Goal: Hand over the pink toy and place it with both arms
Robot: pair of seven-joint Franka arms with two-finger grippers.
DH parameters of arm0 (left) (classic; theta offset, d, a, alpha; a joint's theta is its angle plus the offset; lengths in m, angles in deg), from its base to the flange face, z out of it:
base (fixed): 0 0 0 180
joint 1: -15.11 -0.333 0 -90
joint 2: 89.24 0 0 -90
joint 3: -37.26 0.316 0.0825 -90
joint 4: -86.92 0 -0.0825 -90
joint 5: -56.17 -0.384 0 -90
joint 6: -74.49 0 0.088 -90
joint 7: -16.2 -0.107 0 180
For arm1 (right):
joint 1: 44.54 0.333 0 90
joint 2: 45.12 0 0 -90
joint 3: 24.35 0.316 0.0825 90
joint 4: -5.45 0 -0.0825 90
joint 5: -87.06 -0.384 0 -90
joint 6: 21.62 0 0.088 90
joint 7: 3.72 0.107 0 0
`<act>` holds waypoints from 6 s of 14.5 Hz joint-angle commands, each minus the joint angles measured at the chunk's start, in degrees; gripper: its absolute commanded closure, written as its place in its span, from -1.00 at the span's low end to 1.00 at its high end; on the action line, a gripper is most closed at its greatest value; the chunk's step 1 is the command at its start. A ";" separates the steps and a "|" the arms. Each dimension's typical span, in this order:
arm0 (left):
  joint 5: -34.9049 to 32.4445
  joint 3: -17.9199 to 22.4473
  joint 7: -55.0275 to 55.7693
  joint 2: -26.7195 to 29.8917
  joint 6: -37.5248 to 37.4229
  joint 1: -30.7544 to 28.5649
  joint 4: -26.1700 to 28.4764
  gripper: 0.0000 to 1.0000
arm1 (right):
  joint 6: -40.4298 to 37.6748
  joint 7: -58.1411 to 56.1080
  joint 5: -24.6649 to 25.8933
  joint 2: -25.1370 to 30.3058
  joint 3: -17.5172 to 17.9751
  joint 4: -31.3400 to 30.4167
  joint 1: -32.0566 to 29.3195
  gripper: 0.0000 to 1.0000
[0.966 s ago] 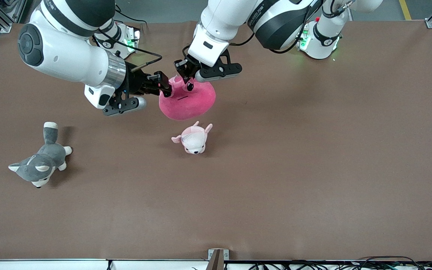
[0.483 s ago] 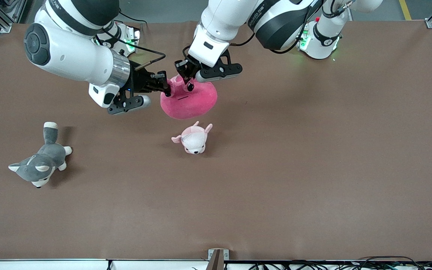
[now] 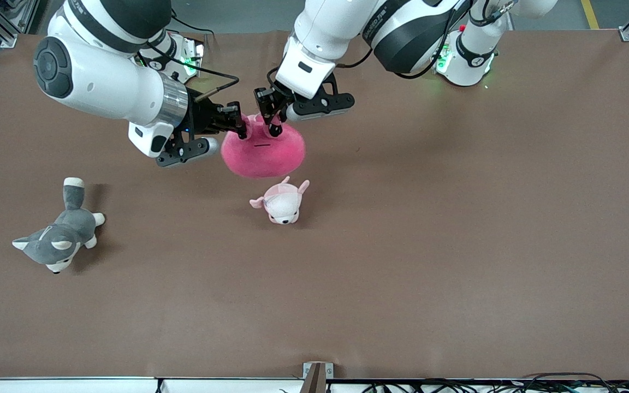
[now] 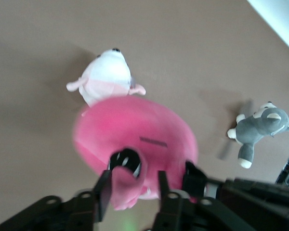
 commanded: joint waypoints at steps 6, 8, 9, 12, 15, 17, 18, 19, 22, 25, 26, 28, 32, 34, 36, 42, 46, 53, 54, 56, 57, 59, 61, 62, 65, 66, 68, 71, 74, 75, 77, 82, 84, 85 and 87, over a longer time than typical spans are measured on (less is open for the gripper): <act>-4.04 0.21 -8.48 8.99 -12.92 -4.84 -0.51 -1.00 | -3.80 -6.16 1.09 0.36 -0.37 2.88 -4.83 1.00; -3.87 0.12 -11.91 13.91 -21.70 -8.26 -0.51 -1.00 | -4.06 -6.60 2.66 0.27 -0.37 2.80 -8.17 1.00; -3.52 0.12 -14.89 15.85 -26.53 -9.85 -0.51 -1.00 | -3.80 -6.77 3.71 0.18 -0.37 2.97 -9.31 1.00; -3.25 0.21 -24.82 20.43 -37.89 -15.55 -0.43 -1.00 | -1.88 -6.86 8.10 -2.62 -0.37 3.41 -12.30 0.99; -3.34 0.21 -35.27 21.75 -40.81 -23.11 -0.34 -1.00 | 0.77 -7.47 12.50 -5.79 -0.37 3.41 -16.77 0.98; -3.34 0.21 -43.88 22.11 -40.82 -29.43 -0.16 -1.00 | 1.29 -9.66 13.31 -8.59 -0.28 3.41 -19.24 0.98; -3.34 0.21 -47.75 22.11 -40.82 -32.07 0.36 -1.00 | 1.99 -12.63 12.87 -10.18 -0.28 3.41 -20.82 0.98; -3.34 0.21 -52.23 22.28 -40.99 -34.88 1.15 -1.00 | 2.78 -15.88 12.69 -12.28 -0.20 3.41 -22.40 0.98; -3.34 0.21 -63.22 22.37 -43.71 -42.45 2.21 -1.00 | 2.88 -17.76 10.41 -15.81 -0.20 3.41 -23.56 0.97; -3.25 0.21 -71.32 22.02 -43.63 -49.22 2.91 -1.00 | 3.05 -22.31 9.79 -18.80 -0.20 3.41 -24.78 0.98; -3.17 0.21 -71.69 21.67 -43.11 -50.37 3.00 -1.00 | 3.05 -23.29 9.09 -19.59 -0.20 3.41 -25.05 0.99; -3.78 0.30 -71.69 20.44 -41.01 -50.73 3.09 -1.00 | 3.05 -24.52 7.77 -20.90 -0.20 3.41 -25.58 0.99; -5.26 0.12 -71.61 17.89 -35.90 -50.91 2.92 -1.00 | 3.14 -28.13 5.66 -22.41 -0.20 3.50 -27.16 0.97; -7.47 -0.32 -71.69 17.62 -35.72 -50.73 2.83 -1.00 | 3.23 -28.22 5.83 -22.76 -0.28 3.50 -27.25 0.96; -6.95 -0.41 -71.69 17.80 -35.63 -51.26 2.65 -1.00 | 4.36 -28.48 5.83 -23.90 -0.28 3.50 -28.21 0.87; -6.25 0.12 -71.87 17.80 -33.97 -52.39 2.56 -1.00 | 5.61 -27.08 7.50 -20.58 -0.37 6.31 -29.53 -1.00; -5.36 0.30 -72.05 17.62 -33.44 -53.89 2.74 -1.00 | 5.34 -25.77 14.95 -14.25 -0.28 6.84 -29.36 -1.00; -5.36 0.30 -71.87 16.66 -33.44 -55.21 2.92 -1.00 | 0.43 -21.56 22.00 -3.00 -0.28 7.01 -28.48 -1.00; -5.36 0.30 -71.87 16.22 -33.44 -55.21 2.91 -1.00 | -1.67 -18.58 23.74 -1.24 0.06 7.19 -28.31 -1.00; -5.36 0.21 -71.87 16.22 -33.44 -55.13 2.83 -1.00 | -5.10 -15.57 26.30 0.17 -0.02 7.89 -27.34 -1.00; -5.36 0.21 -71.87 16.22 -33.44 -55.04 2.83 -1.00 | -5.47 -15.65 26.48 0.70 -0.11 8.50 -27.51 -1.00; -5.36 0.21 -71.87 16.13 -33.44 -54.95 2.83 -1.00 | -5.47 -16.00 26.57 1.23 -0.37 9.30 -27.95 -1.00; -5.36 0.21 -71.87 16.22 -33.44 -54.34 2.83 -1.00 | -5.73 -15.92 26.31 1.41 -0.28 9.48 -28.30 -1.00; -5.45 0.29 -71.78 16.30 -33.44 -53.99 2.83 -1.00 | -5.74 -15.83 26.66 1.32 -0.28 9.65 -28.31 -1.00; -5.54 2.48 -71.61 16.48 -33.44 -50.84 2.83 -1.00 | -3.99 -16.18 28.42 1.32 1.20 10.71 -31.46 -1.00; -5.54 4.76 -71.61 16.57 -33.44 -48.64 2.83 -1.00 | -2.93 -16.27 28.33 1.32 2.17 10.71 -33.12 -1.00; -5.54 10.63 -71.52 16.66 -33.52 -42.68 2.83 -1.00 | -1.44 -16.79 29.29 1.76 4.46 10.62 -34.54 -1.00; -5.54 17.94 -71.43 16.74 -33.61 -34.84 2.74 -1.00 | -1.78 -16.62 30.35 2.55 4.46 9.74 -34.46 -1.00; -5.45 19.28 -71.43 16.83 -33.70 -33.59 2.83 -1.00 | 1.36 -16.53 30.27 7.37 4.64 3.09 -33.93 -1.00; -5.45 19.28 -71.52 16.83 -33.70 -33.51 2.74 -1.00 | 3.30 -16.53 30.27 9.47 4.64 0.02 -33.58 -1.00; -5.45 19.72 -71.43 16.83 -33.79 -32.98 2.83 -1.00 | 3.76 -16.44 30.27 10.64 4.64 -1.42 -33.58 -1.00; -5.27 19.98 -71.78 17.01 -33.79 -32.98 2.65 -1.00 | 3.67 -16.62 30.35 11.69 4.55 -3.09 -33.67 -1.00; -5.27 19.98 -71.87 17.18 -33.88 -32.98 2.74 -1.00 | 3.49 -16.62 30.35 11.78 4.64 -3.27 -33.58 -1.00; -5.27 19.98 -71.87 17.44 -33.88 -32.89 2.74 -1.00 | 3.49 -16.79 30.53 11.78 4.64 -3.27 -33.49 -1.00; -5.27 19.90 -71.87 17.62 -33.96 -32.80 2.74 -1.00 | 3.23 -16.88 32.19 11.96 4.73 -3.27 -33.40 -1.00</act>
